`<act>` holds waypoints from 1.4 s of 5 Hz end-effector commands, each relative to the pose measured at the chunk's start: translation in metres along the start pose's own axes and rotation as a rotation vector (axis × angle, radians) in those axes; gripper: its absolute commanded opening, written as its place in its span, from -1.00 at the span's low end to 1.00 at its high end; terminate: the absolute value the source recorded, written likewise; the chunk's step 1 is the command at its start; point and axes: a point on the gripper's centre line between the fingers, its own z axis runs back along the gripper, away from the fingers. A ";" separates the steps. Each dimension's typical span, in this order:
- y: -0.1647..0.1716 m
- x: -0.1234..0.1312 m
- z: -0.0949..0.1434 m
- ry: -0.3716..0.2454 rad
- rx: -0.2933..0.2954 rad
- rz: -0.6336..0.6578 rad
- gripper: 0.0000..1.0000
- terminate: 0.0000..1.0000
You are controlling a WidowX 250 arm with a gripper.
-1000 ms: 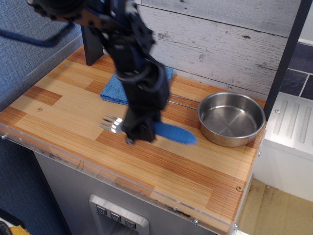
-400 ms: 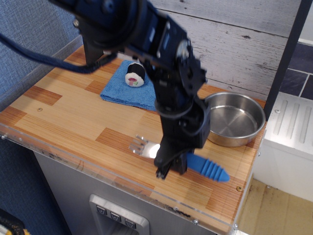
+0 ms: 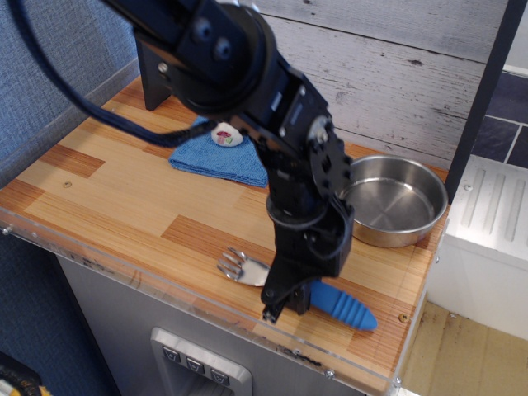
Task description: Hold the blue spatula from center of the table and place it on right edge of the table.
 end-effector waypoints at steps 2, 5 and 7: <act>-0.002 0.007 0.004 0.033 0.055 0.014 1.00 -1.00; 0.011 -0.002 0.050 -0.057 0.084 0.072 1.00 -1.00; 0.017 -0.009 0.102 -0.136 0.145 0.101 1.00 -1.00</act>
